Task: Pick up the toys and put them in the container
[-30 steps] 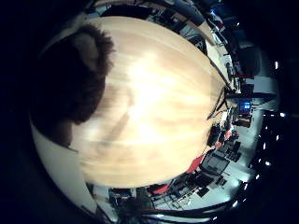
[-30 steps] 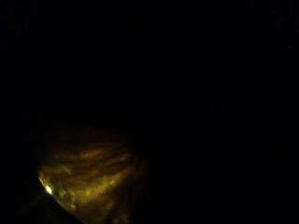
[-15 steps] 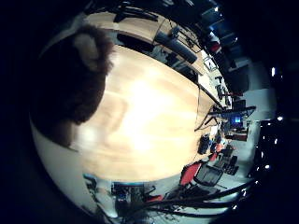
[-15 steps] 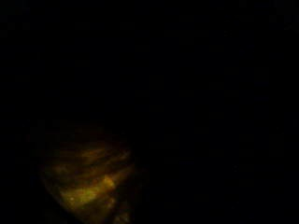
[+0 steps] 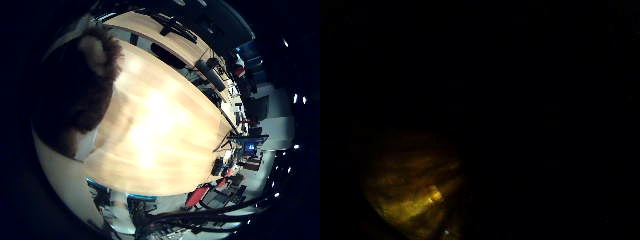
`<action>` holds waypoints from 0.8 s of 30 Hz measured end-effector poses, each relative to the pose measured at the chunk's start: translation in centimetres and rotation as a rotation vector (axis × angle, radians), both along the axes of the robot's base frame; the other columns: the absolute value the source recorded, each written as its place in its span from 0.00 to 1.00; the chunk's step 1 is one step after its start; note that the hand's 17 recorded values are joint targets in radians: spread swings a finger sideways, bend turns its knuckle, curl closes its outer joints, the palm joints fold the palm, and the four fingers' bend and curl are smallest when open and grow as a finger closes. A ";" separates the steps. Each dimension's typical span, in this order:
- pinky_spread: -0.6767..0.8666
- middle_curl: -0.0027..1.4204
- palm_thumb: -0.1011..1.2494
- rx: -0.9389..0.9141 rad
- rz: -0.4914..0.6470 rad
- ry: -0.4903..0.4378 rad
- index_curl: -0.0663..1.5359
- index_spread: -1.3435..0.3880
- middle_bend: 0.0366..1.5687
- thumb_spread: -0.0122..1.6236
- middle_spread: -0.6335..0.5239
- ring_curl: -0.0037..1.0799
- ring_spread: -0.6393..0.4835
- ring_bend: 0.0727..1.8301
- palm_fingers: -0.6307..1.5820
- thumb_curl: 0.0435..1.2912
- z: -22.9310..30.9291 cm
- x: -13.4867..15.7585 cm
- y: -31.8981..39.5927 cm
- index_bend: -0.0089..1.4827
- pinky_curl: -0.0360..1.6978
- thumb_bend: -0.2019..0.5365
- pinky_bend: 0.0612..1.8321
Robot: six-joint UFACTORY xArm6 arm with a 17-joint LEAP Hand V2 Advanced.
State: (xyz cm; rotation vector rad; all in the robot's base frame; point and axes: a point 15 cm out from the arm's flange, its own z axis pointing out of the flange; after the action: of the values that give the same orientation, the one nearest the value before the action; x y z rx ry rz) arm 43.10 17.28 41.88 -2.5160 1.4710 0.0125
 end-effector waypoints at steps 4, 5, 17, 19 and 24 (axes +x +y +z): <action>0.20 0.46 0.72 -0.005 0.035 0.001 0.53 0.46 0.74 0.71 0.33 0.52 0.36 0.71 0.82 0.18 -0.3 -1.1 2.9 0.30 0.34 0.25 0.68; 0.20 0.46 0.72 -0.013 0.042 -0.001 0.53 0.46 0.74 0.71 0.33 0.52 0.35 0.71 0.82 0.18 -0.4 -1.2 3.2 0.30 0.34 0.25 0.68; 0.20 0.46 0.72 -0.042 0.106 -0.006 0.55 0.46 0.74 0.71 0.33 0.52 0.35 0.72 0.82 0.18 -2.0 -2.9 7.4 0.28 0.34 0.26 0.68; 0.20 0.46 0.72 -0.042 0.107 -0.010 0.55 0.46 0.74 0.71 0.33 0.52 0.35 0.72 0.82 0.18 -2.1 -2.8 7.5 0.28 0.34 0.25 0.68; 0.20 0.46 0.72 -0.058 0.118 -0.016 0.56 0.46 0.74 0.71 0.33 0.52 0.35 0.72 0.82 0.18 -2.3 -3.3 8.2 0.28 0.34 0.25 0.68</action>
State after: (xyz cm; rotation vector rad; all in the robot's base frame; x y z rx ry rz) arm 39.82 25.48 39.62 -2.6396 1.3339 -0.0319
